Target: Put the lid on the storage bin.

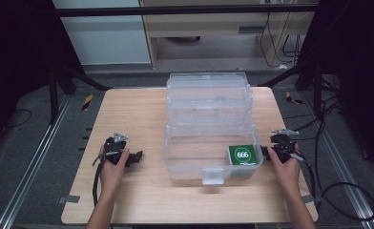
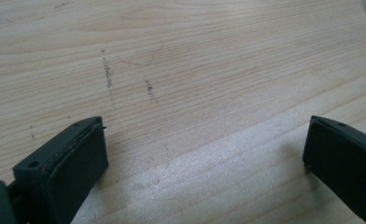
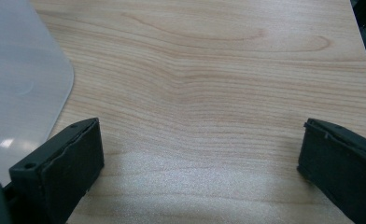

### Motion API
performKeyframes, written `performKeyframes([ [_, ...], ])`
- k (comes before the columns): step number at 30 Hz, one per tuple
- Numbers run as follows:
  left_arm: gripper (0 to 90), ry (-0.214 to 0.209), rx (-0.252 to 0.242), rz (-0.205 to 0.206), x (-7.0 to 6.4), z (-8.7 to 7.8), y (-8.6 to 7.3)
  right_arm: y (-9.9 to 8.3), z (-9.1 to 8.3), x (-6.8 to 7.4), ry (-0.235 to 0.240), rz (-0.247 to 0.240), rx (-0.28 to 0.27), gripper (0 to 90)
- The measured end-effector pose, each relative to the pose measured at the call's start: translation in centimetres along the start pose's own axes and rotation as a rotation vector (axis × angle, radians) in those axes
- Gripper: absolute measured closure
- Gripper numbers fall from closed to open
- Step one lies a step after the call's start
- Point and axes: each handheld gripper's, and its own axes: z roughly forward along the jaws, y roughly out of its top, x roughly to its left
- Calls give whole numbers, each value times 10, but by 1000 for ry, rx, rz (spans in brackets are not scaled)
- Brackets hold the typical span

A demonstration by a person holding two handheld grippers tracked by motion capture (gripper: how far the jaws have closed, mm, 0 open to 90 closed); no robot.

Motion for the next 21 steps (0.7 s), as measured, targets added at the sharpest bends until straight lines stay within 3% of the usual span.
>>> performKeyframes([
  [8,0,7,0,-7,-4,-1,-2,-3,-3,3,22,-24,-2,3],
  [19,0,-36,-1,40,-7,-11,-11,-4,-4,2,49,-56,-2,8],
  [21,7,-48,-12,54,-8,-14,-13,-5,-6,2,66,-87,-12,35],
])
